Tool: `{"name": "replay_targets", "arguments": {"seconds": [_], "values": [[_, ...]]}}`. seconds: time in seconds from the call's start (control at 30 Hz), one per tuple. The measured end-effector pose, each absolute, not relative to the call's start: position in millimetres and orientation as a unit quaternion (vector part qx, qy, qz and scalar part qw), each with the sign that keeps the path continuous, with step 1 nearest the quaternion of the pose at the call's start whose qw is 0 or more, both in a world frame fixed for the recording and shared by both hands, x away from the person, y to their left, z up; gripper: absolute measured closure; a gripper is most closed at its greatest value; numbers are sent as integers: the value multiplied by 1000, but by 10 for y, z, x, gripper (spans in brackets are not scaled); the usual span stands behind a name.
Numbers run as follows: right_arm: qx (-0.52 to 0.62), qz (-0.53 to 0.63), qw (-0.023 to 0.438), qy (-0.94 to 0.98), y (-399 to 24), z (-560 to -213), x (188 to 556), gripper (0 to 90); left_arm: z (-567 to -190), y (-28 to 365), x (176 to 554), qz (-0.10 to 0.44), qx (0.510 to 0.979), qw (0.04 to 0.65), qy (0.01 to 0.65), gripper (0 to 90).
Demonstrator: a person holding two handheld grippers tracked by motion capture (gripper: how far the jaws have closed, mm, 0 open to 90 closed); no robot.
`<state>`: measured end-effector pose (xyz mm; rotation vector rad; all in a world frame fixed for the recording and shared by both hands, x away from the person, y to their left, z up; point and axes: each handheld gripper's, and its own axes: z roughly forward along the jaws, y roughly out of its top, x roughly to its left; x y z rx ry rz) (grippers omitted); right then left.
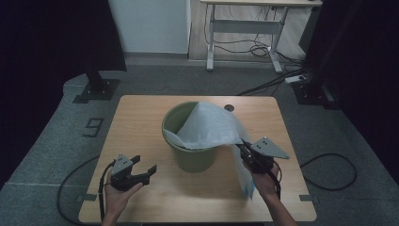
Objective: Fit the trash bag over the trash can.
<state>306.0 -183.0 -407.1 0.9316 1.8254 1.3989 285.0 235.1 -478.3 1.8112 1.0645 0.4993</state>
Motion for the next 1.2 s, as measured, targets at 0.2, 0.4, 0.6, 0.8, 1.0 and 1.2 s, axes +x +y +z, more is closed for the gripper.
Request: {"name": "replay_targets", "arguments": {"seconds": [0.2,0.4,0.6,0.8,1.0,1.2], "values": [[354,534,302,706,-1747,-4208,3139,818,-4779,2339,2842,205,741,471,432,195],[355,550,281,702,-1834,-4326,3061,465,-4783,2352,2841,205,740,472,434,196],[378,549,266,697,-1915,-4543,2939,335,-4791,2345,2842,205,740,470,435,196],[399,539,243,700,-1850,-4808,2920,288,-4798,2330,2843,205,741,469,434,197],[394,514,243,722,-1726,-4976,2913,354,-4790,2330,2841,204,741,470,435,197],[393,487,268,732,-1824,-5032,2952,835,-4727,2309,2824,206,742,475,427,200]]}}
